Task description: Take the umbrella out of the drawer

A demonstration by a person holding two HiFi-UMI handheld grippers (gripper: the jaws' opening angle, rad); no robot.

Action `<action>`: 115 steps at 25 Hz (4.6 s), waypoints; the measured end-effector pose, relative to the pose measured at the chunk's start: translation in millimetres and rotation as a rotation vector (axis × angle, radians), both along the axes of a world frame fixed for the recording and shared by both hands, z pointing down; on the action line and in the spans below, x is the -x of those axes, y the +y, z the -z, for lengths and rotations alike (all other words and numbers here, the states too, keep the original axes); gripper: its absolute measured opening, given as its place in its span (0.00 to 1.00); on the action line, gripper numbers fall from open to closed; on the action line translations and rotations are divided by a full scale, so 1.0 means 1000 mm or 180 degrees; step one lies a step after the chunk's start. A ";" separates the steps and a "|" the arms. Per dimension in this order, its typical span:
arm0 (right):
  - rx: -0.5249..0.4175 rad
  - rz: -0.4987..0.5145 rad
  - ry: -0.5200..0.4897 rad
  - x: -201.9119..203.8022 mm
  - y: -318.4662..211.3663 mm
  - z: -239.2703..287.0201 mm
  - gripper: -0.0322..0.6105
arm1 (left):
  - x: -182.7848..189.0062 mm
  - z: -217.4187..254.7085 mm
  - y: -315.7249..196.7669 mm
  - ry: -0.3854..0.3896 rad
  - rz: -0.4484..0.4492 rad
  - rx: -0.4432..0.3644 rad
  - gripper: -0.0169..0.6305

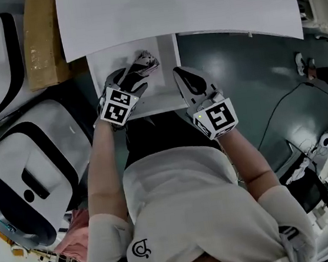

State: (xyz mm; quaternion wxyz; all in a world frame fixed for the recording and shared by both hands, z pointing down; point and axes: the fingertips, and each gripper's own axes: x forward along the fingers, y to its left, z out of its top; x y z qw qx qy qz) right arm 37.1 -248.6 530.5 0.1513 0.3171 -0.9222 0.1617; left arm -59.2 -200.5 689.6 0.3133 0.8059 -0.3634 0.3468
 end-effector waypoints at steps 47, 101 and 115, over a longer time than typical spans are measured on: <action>0.0024 -0.0685 0.0147 0.003 -0.019 -0.004 0.06 | -0.008 -0.023 -0.025 -0.0523 -0.0449 -0.0307 0.41; -0.1072 -0.0017 -0.0444 0.067 -0.019 0.219 0.06 | 0.117 0.415 -0.030 0.0498 0.1234 -0.3009 0.41; -0.1093 -0.0085 -0.0413 0.060 -0.017 0.219 0.05 | 0.097 0.408 -0.032 0.0516 0.1097 -0.2904 0.41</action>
